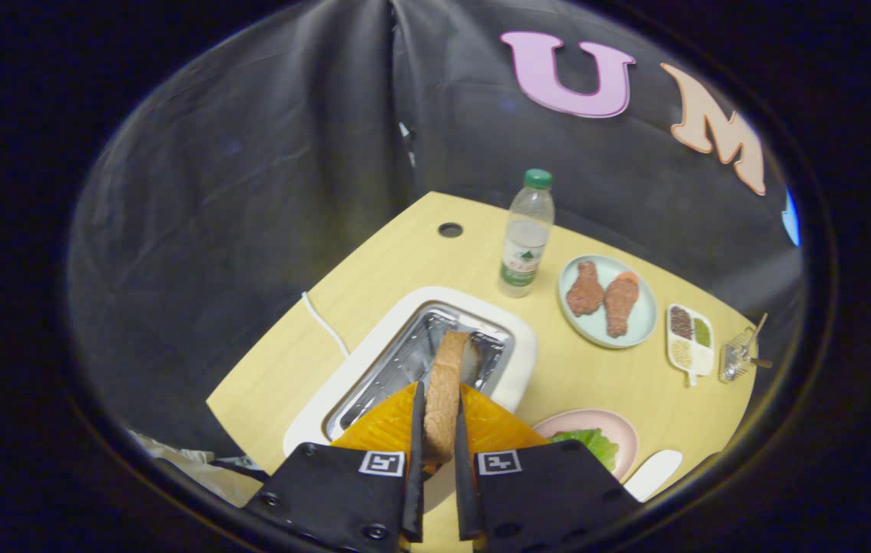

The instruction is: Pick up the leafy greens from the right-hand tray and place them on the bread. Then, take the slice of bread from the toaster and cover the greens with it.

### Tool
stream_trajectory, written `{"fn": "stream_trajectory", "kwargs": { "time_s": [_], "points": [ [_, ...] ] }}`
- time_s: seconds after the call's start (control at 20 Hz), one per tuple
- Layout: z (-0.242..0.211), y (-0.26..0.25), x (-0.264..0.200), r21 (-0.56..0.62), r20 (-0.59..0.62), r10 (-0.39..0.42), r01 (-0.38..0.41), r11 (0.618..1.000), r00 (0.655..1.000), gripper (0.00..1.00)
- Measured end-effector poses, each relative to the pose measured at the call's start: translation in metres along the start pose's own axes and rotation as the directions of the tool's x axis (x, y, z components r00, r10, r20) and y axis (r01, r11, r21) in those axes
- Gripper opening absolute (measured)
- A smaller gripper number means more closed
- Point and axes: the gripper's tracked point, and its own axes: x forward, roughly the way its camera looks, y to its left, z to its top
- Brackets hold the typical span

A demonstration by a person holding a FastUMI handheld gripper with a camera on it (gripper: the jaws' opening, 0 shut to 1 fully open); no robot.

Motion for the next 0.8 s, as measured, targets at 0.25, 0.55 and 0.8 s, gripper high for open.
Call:
{"fn": "stream_trajectory", "kwargs": {
  "time_s": [0.25, 0.55, 0.8],
  "points": [
    [0.018, -0.001, -0.021, 0.041, 0.084, 0.022, -0.026, 0.999, 0.996, 0.11],
    [0.041, -0.020, -0.062, 0.080, 0.206, 0.032, -0.049, 0.996, 0.978, 0.11],
    [0.039, -0.047, -0.091, 0.091, 0.260, 0.013, -0.038, 0.995, 0.966, 0.11]
  ]
}}
